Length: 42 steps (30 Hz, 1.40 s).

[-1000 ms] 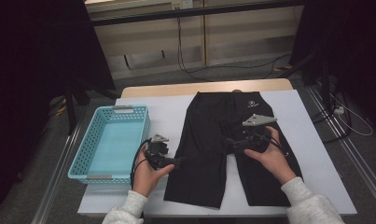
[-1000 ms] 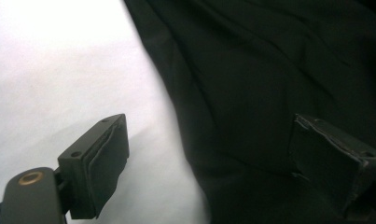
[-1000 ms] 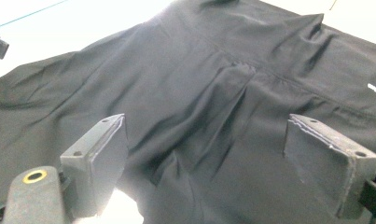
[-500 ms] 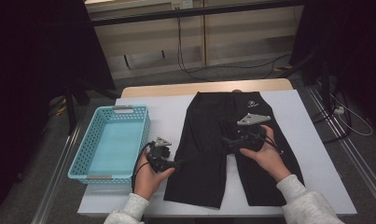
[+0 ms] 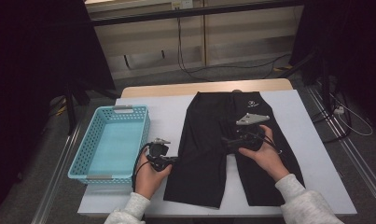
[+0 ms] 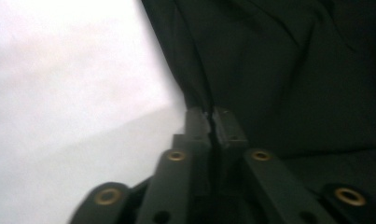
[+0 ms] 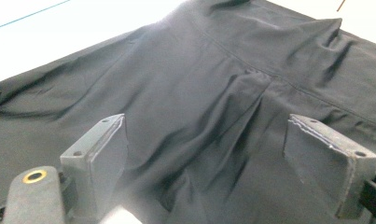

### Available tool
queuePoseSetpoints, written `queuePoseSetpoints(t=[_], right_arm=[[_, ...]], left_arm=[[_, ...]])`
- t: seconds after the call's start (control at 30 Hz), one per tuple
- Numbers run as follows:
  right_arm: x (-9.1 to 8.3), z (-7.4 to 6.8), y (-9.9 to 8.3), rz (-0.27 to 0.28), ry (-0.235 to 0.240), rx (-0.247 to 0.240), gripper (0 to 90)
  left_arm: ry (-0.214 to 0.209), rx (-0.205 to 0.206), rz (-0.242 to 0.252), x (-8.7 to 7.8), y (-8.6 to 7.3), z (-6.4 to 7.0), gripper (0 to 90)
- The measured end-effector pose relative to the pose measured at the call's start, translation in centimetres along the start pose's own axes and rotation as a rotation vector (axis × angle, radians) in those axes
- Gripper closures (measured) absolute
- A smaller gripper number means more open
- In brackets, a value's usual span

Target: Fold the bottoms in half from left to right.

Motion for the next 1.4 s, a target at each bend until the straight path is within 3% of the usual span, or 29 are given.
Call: queuePoseSetpoints(t=[0.2,0.27,0.3,0.5,0.63,1.07,1.23,1.4], right_arm=[[-0.1,-0.4,0.2,0.003,0.004,-0.011,14.0],[-0.1,-0.5,0.3,0.003,0.004,-0.010,14.0],[-0.1,-0.5,0.3,0.007,0.001,-0.011,14.0],[0.0,-0.6,0.7,0.014,0.003,-0.008,13.9],[0.3,-0.8,1.0,0.016,0.008,-0.002,13.9],[1.6,-1.7,2.6,0.029,0.022,0.014,13.4],[2.6,-1.9,3.3,0.027,0.031,0.047,13.2],[3.2,-2.1,3.9,0.020,0.018,0.036,13.1]], left_arm=[[-0.049,-0.010,0.058,-1.4,0.5,0.9,88.8],[-0.085,-0.008,0.073,-1.5,0.8,1.3,88.8],[-0.073,0.001,0.074,-1.5,0.8,1.3,88.8],[-0.118,0.010,0.095,-1.6,1.2,2.4,88.9],[-0.122,0.031,0.089,-1.6,1.2,3.0,88.9],[-0.148,0.046,0.098,-1.2,1.4,4.0,88.9],[-0.151,0.051,0.094,-1.0,1.4,4.1,89.0],[-0.152,0.049,0.099,-1.0,1.5,4.2,89.0]])
Point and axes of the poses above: each handheld gripper's, and its own axes: x roughly forward along the jaws, y roughly out of its top, z roughly to its right, the point moved 7 cm from there along x, roughly forward along the jaws, and after that the axes turned 14 degrees about -z, right-handed, at the moved point
